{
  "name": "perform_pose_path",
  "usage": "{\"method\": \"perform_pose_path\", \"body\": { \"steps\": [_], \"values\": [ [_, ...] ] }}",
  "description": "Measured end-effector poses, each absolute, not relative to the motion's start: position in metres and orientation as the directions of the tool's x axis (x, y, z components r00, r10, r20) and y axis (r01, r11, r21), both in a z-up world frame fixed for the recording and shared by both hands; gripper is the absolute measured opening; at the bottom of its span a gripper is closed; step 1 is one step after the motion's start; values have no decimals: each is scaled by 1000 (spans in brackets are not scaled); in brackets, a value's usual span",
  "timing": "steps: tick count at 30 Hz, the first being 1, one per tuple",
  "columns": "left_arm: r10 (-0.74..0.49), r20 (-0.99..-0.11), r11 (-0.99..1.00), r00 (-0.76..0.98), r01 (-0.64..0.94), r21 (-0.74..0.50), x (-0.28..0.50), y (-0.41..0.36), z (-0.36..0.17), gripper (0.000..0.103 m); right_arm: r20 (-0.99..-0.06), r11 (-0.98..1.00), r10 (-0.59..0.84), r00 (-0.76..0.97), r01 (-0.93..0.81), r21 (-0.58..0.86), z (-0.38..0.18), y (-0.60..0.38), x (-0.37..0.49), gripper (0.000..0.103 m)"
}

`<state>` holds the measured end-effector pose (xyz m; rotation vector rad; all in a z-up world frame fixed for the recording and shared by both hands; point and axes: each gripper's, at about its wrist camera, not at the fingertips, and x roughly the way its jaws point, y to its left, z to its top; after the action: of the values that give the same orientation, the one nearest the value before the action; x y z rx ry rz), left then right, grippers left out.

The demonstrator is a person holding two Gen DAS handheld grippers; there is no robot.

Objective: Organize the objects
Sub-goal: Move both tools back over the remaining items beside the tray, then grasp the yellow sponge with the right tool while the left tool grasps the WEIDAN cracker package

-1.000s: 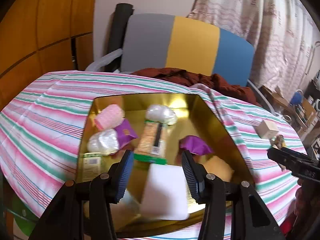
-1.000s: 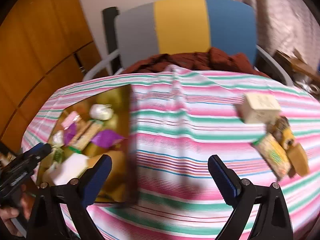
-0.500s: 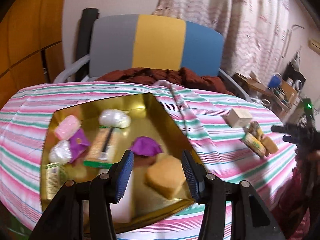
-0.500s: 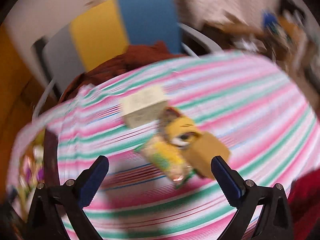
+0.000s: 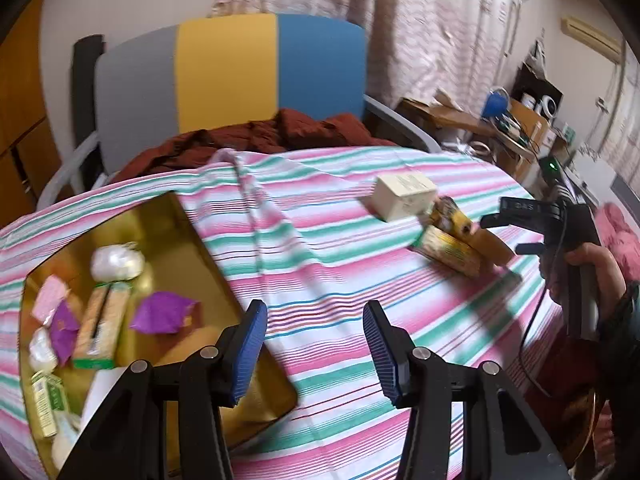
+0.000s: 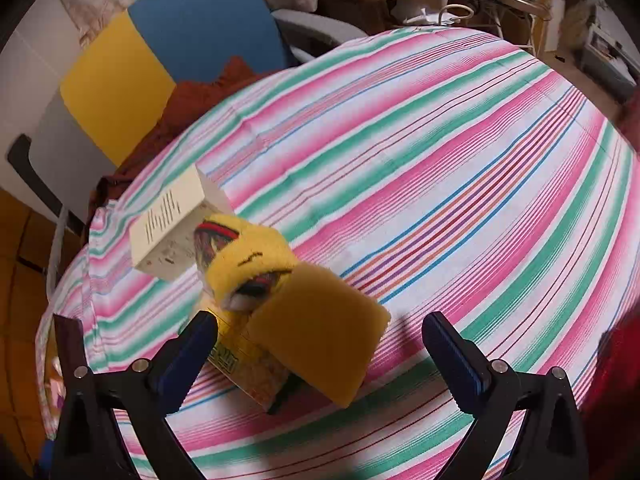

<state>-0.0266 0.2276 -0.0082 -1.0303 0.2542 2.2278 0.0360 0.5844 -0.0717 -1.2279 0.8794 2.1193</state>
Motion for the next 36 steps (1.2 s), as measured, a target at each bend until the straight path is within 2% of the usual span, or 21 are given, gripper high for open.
{"method": "perform_pose_path", "body": {
  "steps": [1, 3, 4, 8, 15, 21, 25, 31, 36],
  "values": [
    [488, -743, -753, -458, -652, -93, -25, 237, -11, 50, -892, -649, 123, -434, -716, 258, -73, 584, 36, 102],
    [490, -752, -738, -440, -669, -90, -23, 250, -15, 51, -897, -649, 120, -425, -717, 253, -76, 584, 37, 87],
    [491, -758, -730, -430, -678, -88, -22, 256, -17, 51, -898, -648, 118, -425, -718, 254, -76, 585, 38, 69],
    [485, -791, -703, -372, -704, -100, -21, 282, -31, 51, -892, -655, 117, -436, -709, 261, -73, 584, 40, 61],
    [474, -832, -678, -289, -722, -135, -27, 330, -51, 50, -860, -565, 238, -451, -785, 255, -59, 596, 65, 61],
    [458, -862, -680, -215, -710, -184, -36, 387, -63, 52, -829, -546, 257, -496, -783, 299, -50, 597, 77, 61],
    [452, -875, -709, -173, -665, -234, -47, 419, -70, 71, -813, -539, 254, -524, -775, 331, -44, 601, 79, 61],
    [402, -902, -773, -158, -586, -242, -61, 459, -87, 76, -788, -529, 238, -568, -756, 385, -43, 604, 80, 61],
    [373, -906, -791, -200, -579, -198, -63, 484, -90, 80, -780, -525, 225, -585, -747, 409, -46, 606, 76, 61]
  ]
}}
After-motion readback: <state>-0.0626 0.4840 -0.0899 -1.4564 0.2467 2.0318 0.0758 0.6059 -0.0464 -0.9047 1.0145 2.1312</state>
